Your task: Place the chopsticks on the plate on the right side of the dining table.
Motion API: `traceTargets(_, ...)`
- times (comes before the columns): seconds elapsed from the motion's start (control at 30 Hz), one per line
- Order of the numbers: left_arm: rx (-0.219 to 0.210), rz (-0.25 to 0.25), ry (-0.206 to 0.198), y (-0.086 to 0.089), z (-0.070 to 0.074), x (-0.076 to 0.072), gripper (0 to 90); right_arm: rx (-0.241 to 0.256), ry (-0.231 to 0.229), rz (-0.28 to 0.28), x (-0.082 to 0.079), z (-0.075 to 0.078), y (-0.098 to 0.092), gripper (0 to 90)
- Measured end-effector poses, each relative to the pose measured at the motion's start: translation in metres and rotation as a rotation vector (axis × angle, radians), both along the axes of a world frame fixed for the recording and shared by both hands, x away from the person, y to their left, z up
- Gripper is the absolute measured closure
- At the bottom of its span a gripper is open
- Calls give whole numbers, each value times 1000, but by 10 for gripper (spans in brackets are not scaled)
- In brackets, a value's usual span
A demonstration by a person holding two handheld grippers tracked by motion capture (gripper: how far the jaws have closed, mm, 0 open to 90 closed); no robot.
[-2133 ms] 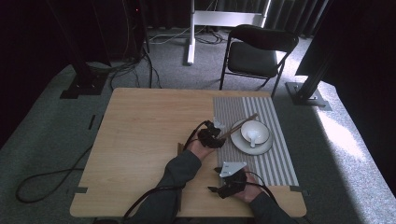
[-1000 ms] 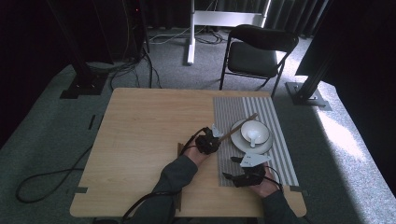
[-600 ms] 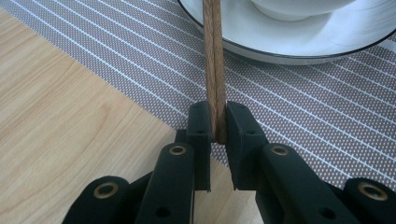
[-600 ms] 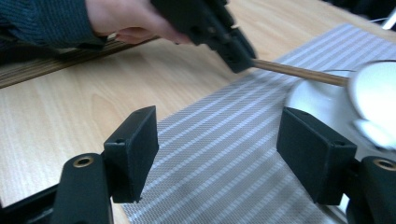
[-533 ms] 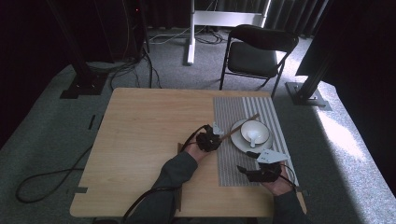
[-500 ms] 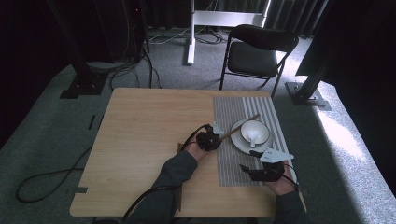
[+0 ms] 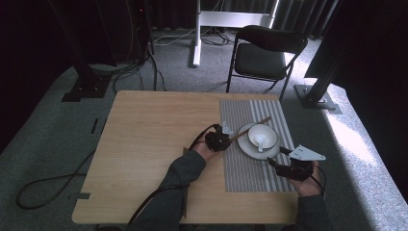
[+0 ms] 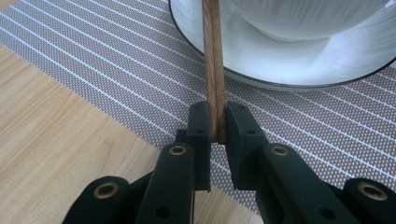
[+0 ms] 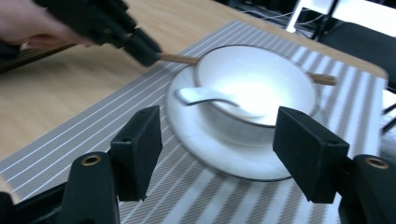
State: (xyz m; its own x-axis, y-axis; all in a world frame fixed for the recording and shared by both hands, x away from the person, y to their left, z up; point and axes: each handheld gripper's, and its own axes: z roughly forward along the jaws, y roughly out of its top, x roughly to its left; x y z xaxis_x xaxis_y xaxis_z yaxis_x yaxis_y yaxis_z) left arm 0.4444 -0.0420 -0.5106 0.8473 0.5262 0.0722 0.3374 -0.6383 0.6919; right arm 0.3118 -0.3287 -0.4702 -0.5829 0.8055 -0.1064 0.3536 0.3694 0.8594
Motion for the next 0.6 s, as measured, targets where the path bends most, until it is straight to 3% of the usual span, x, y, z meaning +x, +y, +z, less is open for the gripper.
traceTargets(0.33,-5,-30,5,-4,1,8,806,7,-28,-120,24,7,-22,338)
traceTargets(0.6,1,-50,2,-5,1,12,806,11,-29,-255,45,8,-35,336)
